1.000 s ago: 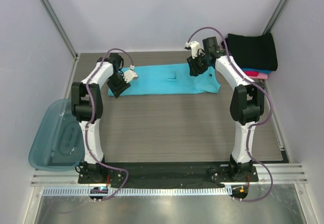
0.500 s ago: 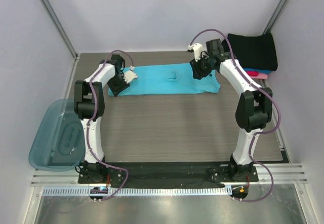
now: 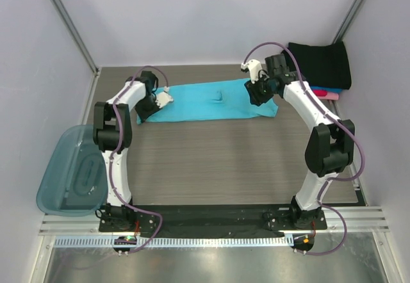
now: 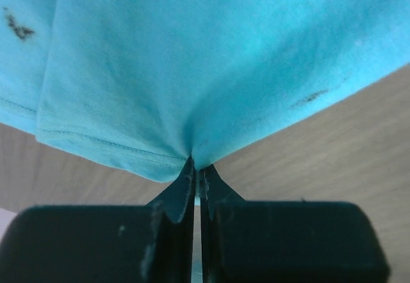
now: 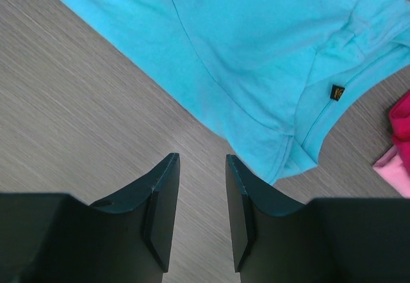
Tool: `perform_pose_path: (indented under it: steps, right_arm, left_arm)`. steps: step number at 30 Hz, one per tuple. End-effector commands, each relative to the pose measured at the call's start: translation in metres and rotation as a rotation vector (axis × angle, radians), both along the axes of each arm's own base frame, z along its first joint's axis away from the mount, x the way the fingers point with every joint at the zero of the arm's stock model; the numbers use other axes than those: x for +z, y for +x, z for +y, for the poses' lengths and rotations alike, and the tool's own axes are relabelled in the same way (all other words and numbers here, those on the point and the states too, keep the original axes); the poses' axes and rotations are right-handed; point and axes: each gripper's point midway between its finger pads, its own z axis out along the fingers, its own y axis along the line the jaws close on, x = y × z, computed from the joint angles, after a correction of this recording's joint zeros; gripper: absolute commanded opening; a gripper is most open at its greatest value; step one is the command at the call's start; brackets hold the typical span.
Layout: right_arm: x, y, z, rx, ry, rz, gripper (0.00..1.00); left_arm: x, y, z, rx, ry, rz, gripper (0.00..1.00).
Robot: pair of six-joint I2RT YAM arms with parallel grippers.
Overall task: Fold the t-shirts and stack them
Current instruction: Fold the tshirt
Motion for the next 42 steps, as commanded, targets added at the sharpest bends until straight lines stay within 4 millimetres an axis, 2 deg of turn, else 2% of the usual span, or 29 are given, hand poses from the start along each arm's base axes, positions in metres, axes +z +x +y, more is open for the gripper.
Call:
perform_pose_path:
  steps: [1,2,3,4,5,6,7,8,9,10,11,13,16,17,18,19,20,22,24,28,32,37,42]
  right_arm:
    - [0.018,-0.001,-0.017,-0.049,-0.001,-0.051,0.4]
    - [0.015,0.003,-0.027,-0.084,0.006,-0.039,0.4]
    - [0.013,0.007,-0.032,-0.109,0.009,-0.034,0.4]
    - [0.009,0.011,-0.039,-0.148,0.011,-0.022,0.4]
    - [-0.004,0.017,-0.045,-0.175,0.002,0.006,0.4]
    - [-0.002,0.025,-0.053,-0.208,0.004,0.0,0.39]
    - [-0.005,0.029,-0.058,-0.226,0.002,0.007,0.39]
    - [-0.012,0.033,-0.06,-0.238,0.0,0.022,0.39]
    - [-0.01,0.038,-0.063,-0.246,0.0,0.013,0.39]
    - [-0.011,0.042,-0.064,-0.247,-0.006,0.01,0.39]
    - [-0.014,0.045,-0.065,-0.235,-0.018,0.009,0.39]
    - [-0.025,0.056,-0.064,-0.234,-0.022,0.021,0.39]
    - [-0.044,0.076,-0.06,-0.261,-0.002,0.051,0.39]
    - [-0.047,0.081,-0.058,-0.264,0.01,0.056,0.39]
    - [-0.042,0.091,-0.056,-0.279,0.027,0.041,0.39]
    - [-0.058,0.095,-0.056,-0.286,0.026,0.071,0.39]
    - [-0.05,0.105,-0.054,-0.288,0.034,0.046,0.4]
    - [-0.065,0.11,-0.056,-0.303,0.024,0.08,0.4]
    - [-0.061,0.119,-0.058,-0.316,0.01,0.062,0.4]
    - [-0.061,0.124,-0.063,-0.33,-0.012,0.051,0.4]
    - [-0.072,0.123,-0.066,-0.344,-0.032,0.07,0.41]
    - [-0.095,0.115,-0.067,-0.34,-0.044,0.13,0.4]
    - [-0.108,0.116,-0.067,-0.337,-0.052,0.152,0.4]
  left_arm:
    - [0.02,-0.055,-0.013,0.02,-0.055,0.152,0.0]
    - [0.028,-0.071,-0.013,0.016,-0.049,0.193,0.0]
    - [0.047,-0.08,-0.019,-0.015,-0.05,0.18,0.0]
    - [0.047,-0.1,-0.02,-0.033,-0.039,0.228,0.0]
    - [0.055,-0.122,-0.02,-0.05,-0.028,0.287,0.0]
    - [0.06,-0.137,-0.024,-0.09,-0.012,0.316,0.0]
    - [0.074,-0.149,-0.022,-0.106,0.014,0.308,0.0]
    - [0.076,-0.177,-0.017,-0.122,0.041,0.389,0.0]
    - [0.083,-0.191,-0.023,-0.158,0.06,0.412,0.0]
    - [0.099,-0.211,-0.023,-0.17,0.068,0.431,0.0]
    - [0.103,-0.227,-0.025,-0.189,0.074,0.467,0.0]
    - [0.119,-0.253,-0.037,-0.242,0.087,0.482,0.0]
    - [0.128,-0.281,-0.059,-0.299,0.115,0.516,0.01]
    - [0.13,-0.289,-0.068,-0.308,0.095,0.516,0.01]
    - [0.128,-0.3,-0.077,-0.361,0.116,0.523,0.01]
    - [0.128,-0.306,-0.081,-0.38,0.124,0.525,0.01]
    - [0.127,-0.316,-0.091,-0.404,0.133,0.527,0.01]
    - [0.127,-0.324,-0.098,-0.427,0.14,0.535,0.01]
    - [0.128,-0.331,-0.105,-0.47,0.135,0.533,0.01]
    - [0.125,-0.338,-0.111,-0.511,0.146,0.558,0.02]
    - [0.122,-0.353,-0.125,-0.569,0.144,0.598,0.03]
    - [0.12,-0.36,-0.139,-0.596,0.121,0.624,0.04]
    - [0.119,-0.363,-0.148,-0.598,0.103,0.648,0.04]
